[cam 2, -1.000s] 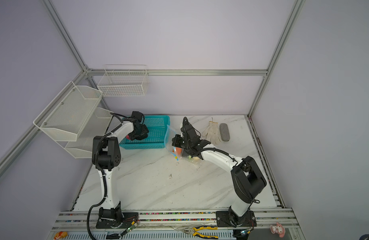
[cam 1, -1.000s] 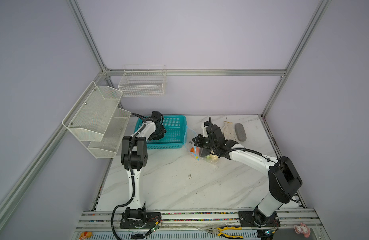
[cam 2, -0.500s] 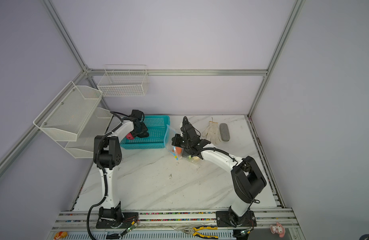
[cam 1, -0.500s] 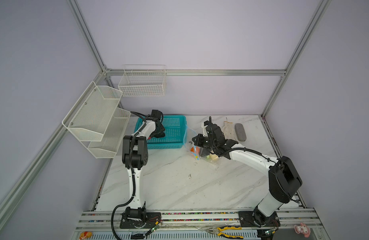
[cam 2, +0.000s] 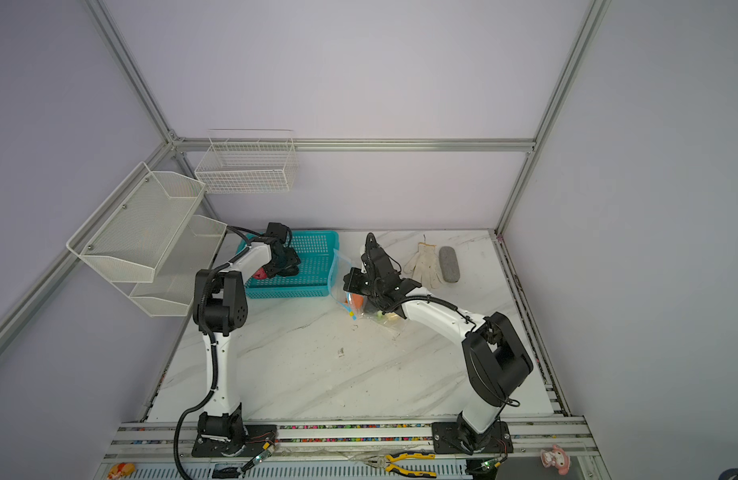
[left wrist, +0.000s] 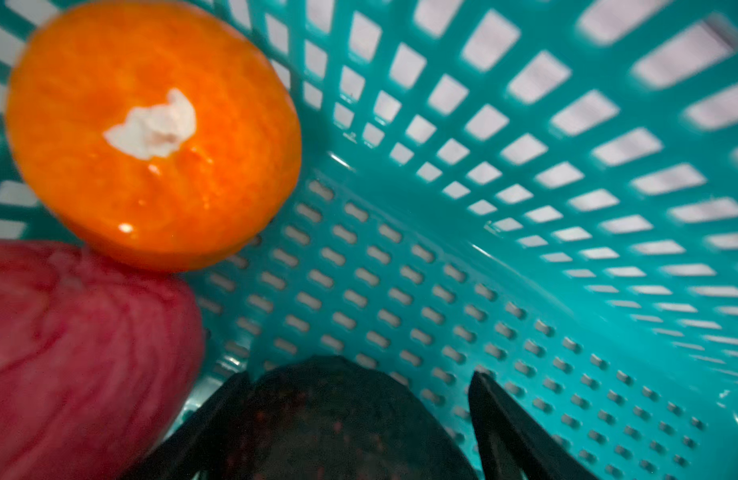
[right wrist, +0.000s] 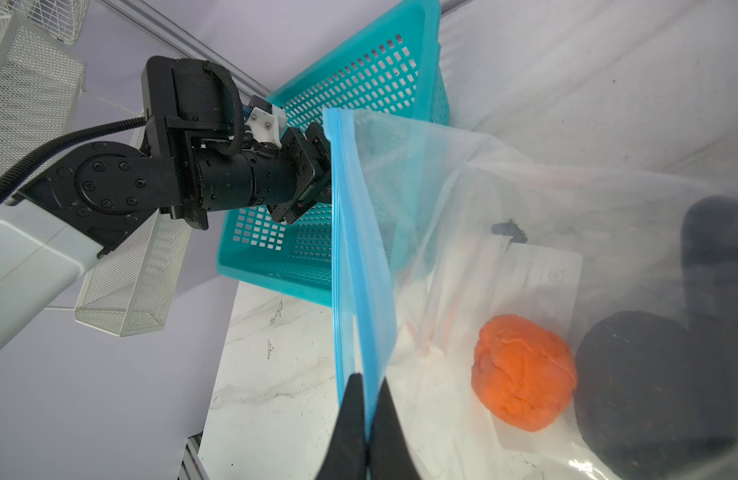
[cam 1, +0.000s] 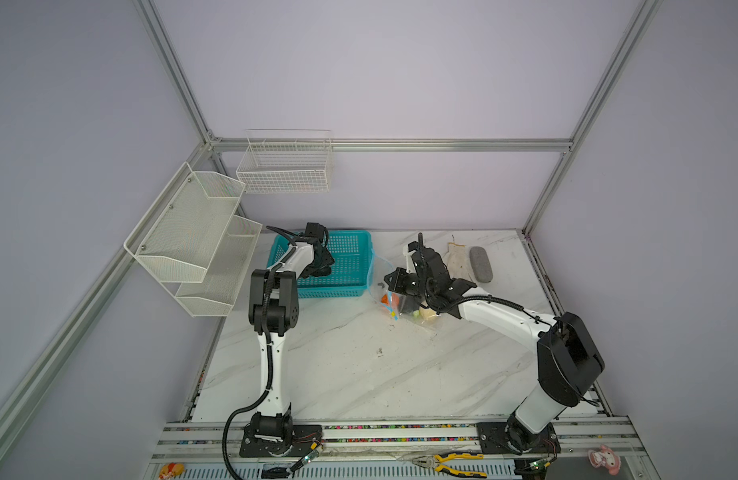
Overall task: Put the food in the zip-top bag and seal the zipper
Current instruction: 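Close the left gripper on the dark round avocado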
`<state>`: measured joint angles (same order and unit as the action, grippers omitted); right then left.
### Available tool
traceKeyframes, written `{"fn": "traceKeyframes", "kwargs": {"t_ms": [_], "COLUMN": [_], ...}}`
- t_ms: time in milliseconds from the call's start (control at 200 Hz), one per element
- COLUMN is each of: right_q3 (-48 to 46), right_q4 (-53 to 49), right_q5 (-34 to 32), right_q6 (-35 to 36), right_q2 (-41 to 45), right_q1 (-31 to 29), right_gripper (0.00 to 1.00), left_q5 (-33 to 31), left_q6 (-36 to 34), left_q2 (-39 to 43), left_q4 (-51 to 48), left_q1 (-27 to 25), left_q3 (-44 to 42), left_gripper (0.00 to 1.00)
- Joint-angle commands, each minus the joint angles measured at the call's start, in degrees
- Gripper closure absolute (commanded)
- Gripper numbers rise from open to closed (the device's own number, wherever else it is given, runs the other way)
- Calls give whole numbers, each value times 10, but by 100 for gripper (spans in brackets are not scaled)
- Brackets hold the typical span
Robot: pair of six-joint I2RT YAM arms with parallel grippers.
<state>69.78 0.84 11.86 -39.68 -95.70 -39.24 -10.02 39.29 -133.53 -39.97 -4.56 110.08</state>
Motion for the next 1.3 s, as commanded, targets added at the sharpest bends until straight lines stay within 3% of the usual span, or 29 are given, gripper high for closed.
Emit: {"fn": "traceKeyframes", "kwargs": {"t_ms": [0,285,585,1295], "right_q3": [9,5,-9,9], "right_q4": [1,5,13,-9], "right_q5": [-5,-6,-19,-8], "right_q6": [-6,-5,-5,-7], "right_q2": [3,6,19,28], "right_q1": [3,3,3,3], "right_gripper": [100,100,100,100], "left_q5": [2,4,6,36], "left_q6": [-6,-7,-14,-25], "left_q2": [6,37,60,109], "left_q4": [-1,-1,0,3], "left_q1": [3,-3,-17,-36], "left_q3": [50,32,0,-32], "left_gripper": [25,42,52,57]}}
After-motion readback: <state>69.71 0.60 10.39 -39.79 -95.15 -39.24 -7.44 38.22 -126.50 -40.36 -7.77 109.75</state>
